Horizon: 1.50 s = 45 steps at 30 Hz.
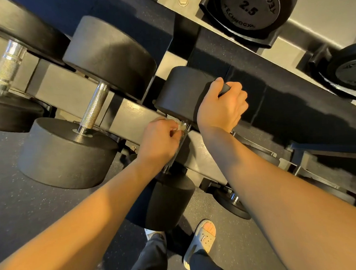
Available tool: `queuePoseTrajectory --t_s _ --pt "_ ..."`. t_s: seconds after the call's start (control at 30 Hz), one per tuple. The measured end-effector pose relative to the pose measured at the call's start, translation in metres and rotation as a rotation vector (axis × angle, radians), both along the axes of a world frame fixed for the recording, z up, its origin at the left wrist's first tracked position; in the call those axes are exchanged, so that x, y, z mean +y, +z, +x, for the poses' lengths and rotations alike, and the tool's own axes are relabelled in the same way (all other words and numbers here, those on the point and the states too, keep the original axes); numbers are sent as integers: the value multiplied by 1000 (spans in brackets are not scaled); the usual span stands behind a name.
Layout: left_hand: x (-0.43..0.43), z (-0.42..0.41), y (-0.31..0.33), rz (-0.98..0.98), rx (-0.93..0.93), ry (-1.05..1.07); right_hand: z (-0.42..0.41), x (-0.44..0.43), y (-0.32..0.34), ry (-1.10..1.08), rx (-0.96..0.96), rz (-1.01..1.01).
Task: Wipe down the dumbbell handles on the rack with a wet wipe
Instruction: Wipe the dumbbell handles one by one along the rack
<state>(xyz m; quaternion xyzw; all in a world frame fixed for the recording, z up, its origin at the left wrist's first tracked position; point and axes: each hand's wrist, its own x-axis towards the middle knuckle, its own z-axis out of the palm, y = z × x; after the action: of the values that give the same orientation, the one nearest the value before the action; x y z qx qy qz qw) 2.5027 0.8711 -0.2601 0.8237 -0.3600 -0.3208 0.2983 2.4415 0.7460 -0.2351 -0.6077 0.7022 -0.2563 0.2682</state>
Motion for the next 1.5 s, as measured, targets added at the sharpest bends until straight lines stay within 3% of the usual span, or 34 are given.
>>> queuePoseTrajectory --t_s 0.13,0.27,0.33,0.4,0.53,0.77,0.87,1.03,1.23,1.3,1.43,1.5 --pt "4 20 -4 109 294 98 1 1 0 -6 -4 -4" --pt "13 41 -8 323 511 28 0 2 -1 -8 -6 -4" --pt "12 40 -9 299 633 120 1 2 -1 -14 -9 -5" --pt "0 30 -11 150 682 273 1 1 -1 -18 -9 -1" --pt "-15 11 -10 -5 633 408 1 1 0 -13 -2 7" --pt "24 20 0 244 419 85 1 2 2 -7 5 6" --pt "7 13 -1 128 424 146 1 1 3 -2 6 15" --pt "-4 1 -2 -33 195 132 -1 0 7 17 20 42" --pt "26 2 0 361 -23 -233 0 -1 8 -8 -10 33" --pt "20 -1 4 305 -37 -171 -4 0 7 0 -50 31" --pt "-11 -14 9 90 67 245 -37 9 -1 191 -217 42" --pt "-19 -23 6 44 5 298 -57 20 -4 224 -302 88"
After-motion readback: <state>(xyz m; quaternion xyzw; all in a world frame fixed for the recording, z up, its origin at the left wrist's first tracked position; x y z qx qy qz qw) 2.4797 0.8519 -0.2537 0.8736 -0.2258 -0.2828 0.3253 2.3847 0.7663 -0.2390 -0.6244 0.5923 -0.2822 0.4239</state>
